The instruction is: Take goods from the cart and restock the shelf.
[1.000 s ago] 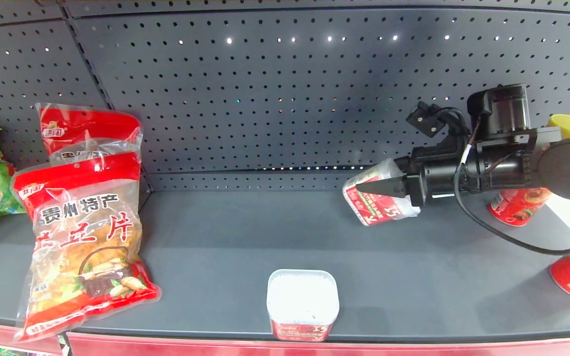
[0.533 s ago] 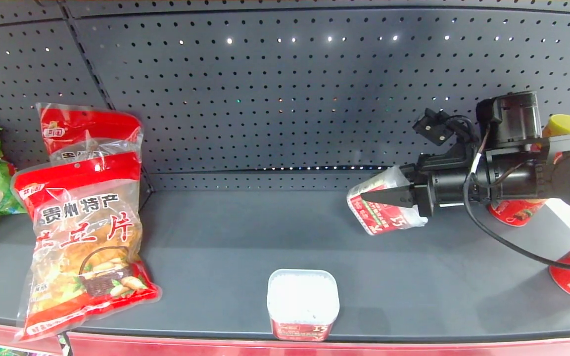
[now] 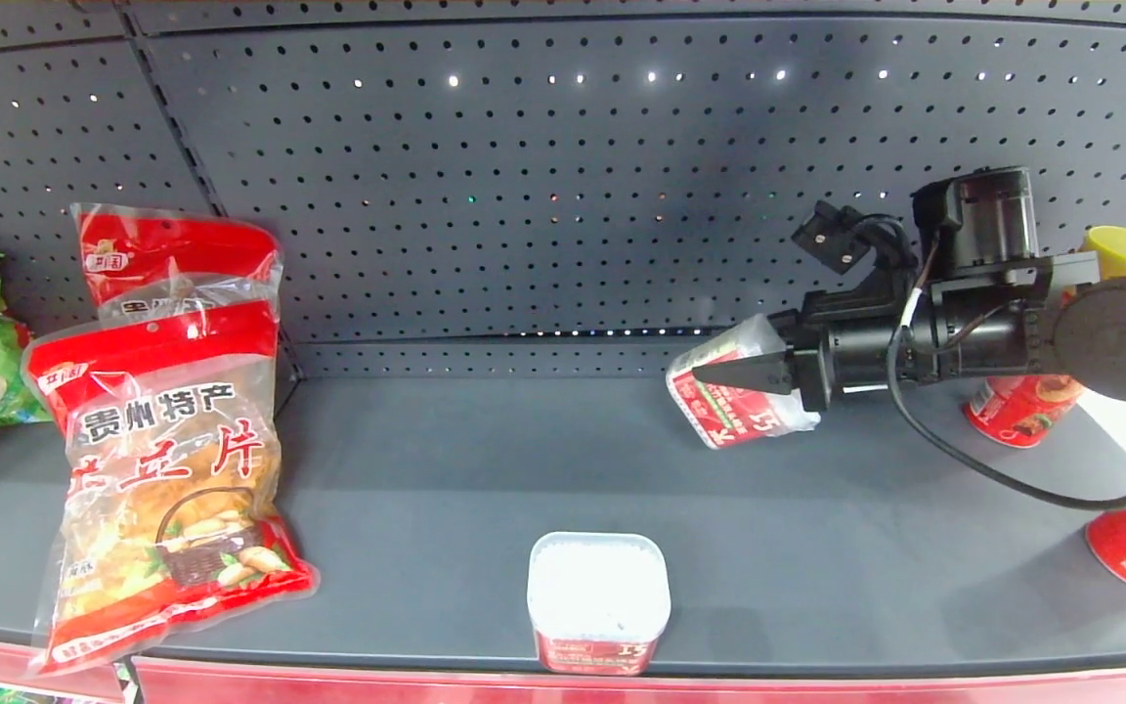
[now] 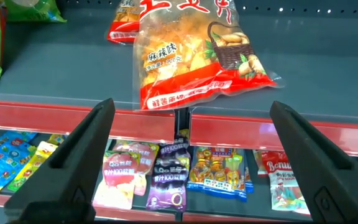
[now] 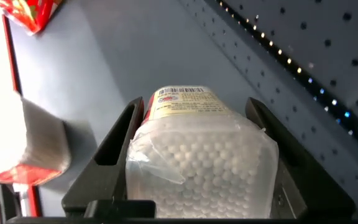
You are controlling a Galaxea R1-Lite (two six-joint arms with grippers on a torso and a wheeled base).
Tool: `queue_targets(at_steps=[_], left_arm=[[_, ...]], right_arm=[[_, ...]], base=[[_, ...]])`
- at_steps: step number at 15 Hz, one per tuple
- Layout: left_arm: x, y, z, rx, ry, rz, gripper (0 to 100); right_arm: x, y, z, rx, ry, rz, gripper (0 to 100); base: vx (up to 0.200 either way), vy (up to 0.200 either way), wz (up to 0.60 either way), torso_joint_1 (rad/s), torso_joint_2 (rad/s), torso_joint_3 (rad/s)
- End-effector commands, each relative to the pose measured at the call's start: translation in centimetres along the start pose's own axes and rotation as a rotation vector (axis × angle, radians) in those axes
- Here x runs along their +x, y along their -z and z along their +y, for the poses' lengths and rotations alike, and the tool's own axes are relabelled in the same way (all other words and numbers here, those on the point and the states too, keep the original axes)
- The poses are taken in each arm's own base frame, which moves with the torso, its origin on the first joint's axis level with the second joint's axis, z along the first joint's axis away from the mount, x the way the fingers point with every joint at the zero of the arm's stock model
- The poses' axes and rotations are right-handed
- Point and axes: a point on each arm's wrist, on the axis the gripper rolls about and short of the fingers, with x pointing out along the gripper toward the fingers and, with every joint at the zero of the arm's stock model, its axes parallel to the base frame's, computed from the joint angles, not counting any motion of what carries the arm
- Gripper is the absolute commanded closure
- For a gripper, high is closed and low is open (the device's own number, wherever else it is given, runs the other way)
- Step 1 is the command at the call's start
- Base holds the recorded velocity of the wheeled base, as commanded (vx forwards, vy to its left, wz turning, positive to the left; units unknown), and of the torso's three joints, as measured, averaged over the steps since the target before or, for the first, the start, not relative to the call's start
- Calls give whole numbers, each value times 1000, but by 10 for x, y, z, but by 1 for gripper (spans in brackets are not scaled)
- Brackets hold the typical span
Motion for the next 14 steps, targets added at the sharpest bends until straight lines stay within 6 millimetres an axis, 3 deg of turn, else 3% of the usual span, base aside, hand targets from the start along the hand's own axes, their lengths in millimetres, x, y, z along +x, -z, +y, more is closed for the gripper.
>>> queue_targets(at_steps=[1,5,7,14], left_arm=[[0,0,0,0,-1,1,0],[0,0,0,0,-1,1,0],[0,0,0,0,-1,1,0],[0,0,0,0,-1,1,0]], right_arm=[[14,-1,-4,-9,-17,3,100],[58,-14,25,-58,-131,13,100],[64,-24,26,-52,-133,36,100],[81,-16,39,-40,-144,98,100]], base=[[0,0,0,0,0,0],[0,0,0,0,0,0],[0,0,0,0,0,0],[0,0,0,0,0,0]])
